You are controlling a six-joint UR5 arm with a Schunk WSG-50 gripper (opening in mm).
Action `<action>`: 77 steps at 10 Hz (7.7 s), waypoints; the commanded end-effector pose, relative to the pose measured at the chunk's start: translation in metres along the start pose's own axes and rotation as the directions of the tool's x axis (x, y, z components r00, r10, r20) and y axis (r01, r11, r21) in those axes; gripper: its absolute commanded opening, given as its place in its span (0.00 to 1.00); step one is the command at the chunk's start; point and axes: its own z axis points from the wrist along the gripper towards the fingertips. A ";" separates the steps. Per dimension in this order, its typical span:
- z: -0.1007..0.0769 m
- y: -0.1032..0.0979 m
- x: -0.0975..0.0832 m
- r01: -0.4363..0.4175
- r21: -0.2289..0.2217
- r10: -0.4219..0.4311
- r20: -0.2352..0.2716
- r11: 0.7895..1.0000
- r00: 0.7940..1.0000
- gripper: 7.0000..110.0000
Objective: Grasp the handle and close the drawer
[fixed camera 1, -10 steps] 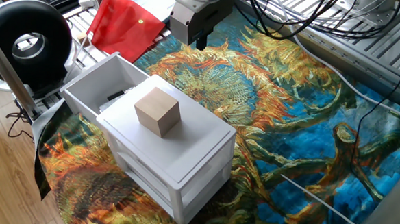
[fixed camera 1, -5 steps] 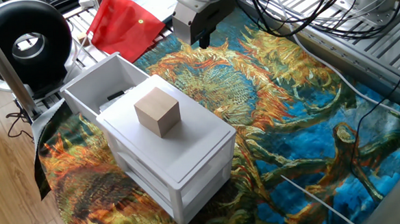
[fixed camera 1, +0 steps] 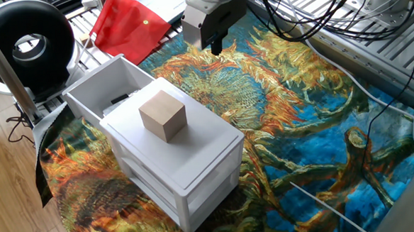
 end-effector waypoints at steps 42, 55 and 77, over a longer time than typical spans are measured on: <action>0.030 0.071 -0.208 -0.004 -0.009 0.005 0.152 1.000 0.988 0.00; 0.040 0.066 -0.211 -0.088 -0.028 0.092 0.170 0.996 0.981 0.00; 0.005 0.156 -0.225 -0.115 -0.073 0.127 0.191 0.991 0.973 0.00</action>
